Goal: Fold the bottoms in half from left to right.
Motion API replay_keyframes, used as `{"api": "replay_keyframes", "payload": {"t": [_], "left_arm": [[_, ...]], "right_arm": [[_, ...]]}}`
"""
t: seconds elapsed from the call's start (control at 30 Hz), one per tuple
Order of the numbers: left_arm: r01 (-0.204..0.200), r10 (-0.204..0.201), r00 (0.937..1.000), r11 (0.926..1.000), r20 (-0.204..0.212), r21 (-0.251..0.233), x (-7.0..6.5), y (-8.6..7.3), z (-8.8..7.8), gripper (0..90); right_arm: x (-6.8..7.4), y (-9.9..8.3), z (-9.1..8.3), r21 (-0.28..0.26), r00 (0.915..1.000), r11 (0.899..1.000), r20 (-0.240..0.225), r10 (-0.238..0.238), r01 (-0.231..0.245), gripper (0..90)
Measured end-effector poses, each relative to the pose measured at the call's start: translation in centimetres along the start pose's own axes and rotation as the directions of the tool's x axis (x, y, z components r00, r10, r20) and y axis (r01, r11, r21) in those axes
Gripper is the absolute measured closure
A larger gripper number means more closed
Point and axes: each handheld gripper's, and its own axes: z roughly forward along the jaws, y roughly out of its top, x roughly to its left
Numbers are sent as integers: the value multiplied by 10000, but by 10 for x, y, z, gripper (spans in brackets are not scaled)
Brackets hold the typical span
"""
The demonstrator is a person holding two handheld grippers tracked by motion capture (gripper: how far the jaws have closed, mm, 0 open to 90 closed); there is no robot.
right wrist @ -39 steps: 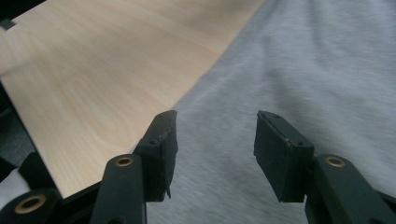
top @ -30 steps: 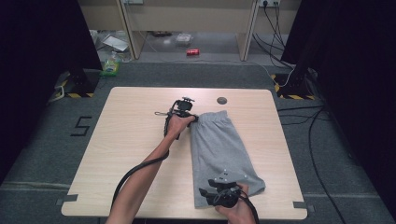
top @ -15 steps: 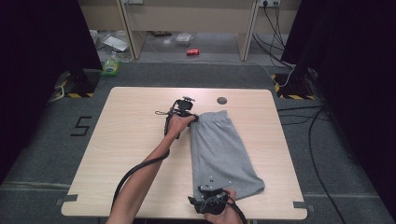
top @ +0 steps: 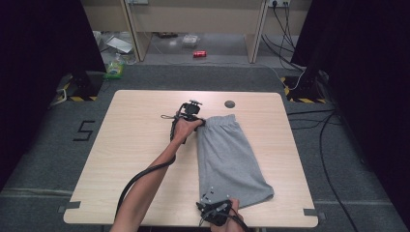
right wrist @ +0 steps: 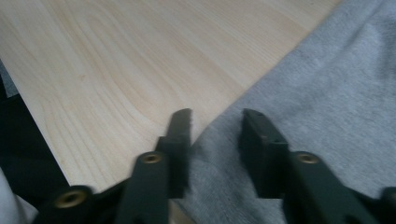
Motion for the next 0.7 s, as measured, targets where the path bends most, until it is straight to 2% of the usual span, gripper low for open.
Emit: {"api": "replay_keyframes", "payload": {"t": [0.1, 0.17, 0.27, 0.33, 0.5, 0.6, 0.63, 0.7], "left_arm": [[-37, 37, 10000, 10000, -9, 10, 0, 0, 0, 688], [-64, 64, 10000, 10000, 10, 11, 0, 0, 0, 688], [-85, 84, 9999, 10000, 58, 20, 1, 1, 0, 693], [-114, 114, 9999, 9999, 76, 13, 3, 1, -1, 698], [-307, 307, 9995, 9995, 9, 80, 8, 2, -4, 714], [-465, 466, 9989, 9988, -64, 163, 15, 2, -8, 728], [-489, 490, 9988, 9987, -73, 167, 17, 1, -9, 732], [-540, 542, 9985, 9983, -66, 230, 25, -1, -13, 733]], "right_arm": [[-4, 0, 0, -43, 10000, 9999, -19, -93, 93, 797], [-8, -1, 0, -107, 10000, 9999, -77, -16, 16, 843], [-13, 0, 2, -217, 9979, 9988, -496, 419, -431, 860], [-12, 2, 4, -230, 9967, 9984, -643, 505, -521, 864], [-3, 16, 20, -357, 9904, 9989, -1354, 265, -316, 869], [5, 26, 30, -367, 9873, 9991, -1582, 149, -210, 870], [8, 31, 34, -337, 9844, 9989, -1741, 259, -323, 870], [12, 37, 41, -415, 9805, 9988, -1959, 169, -255, 870]]}}
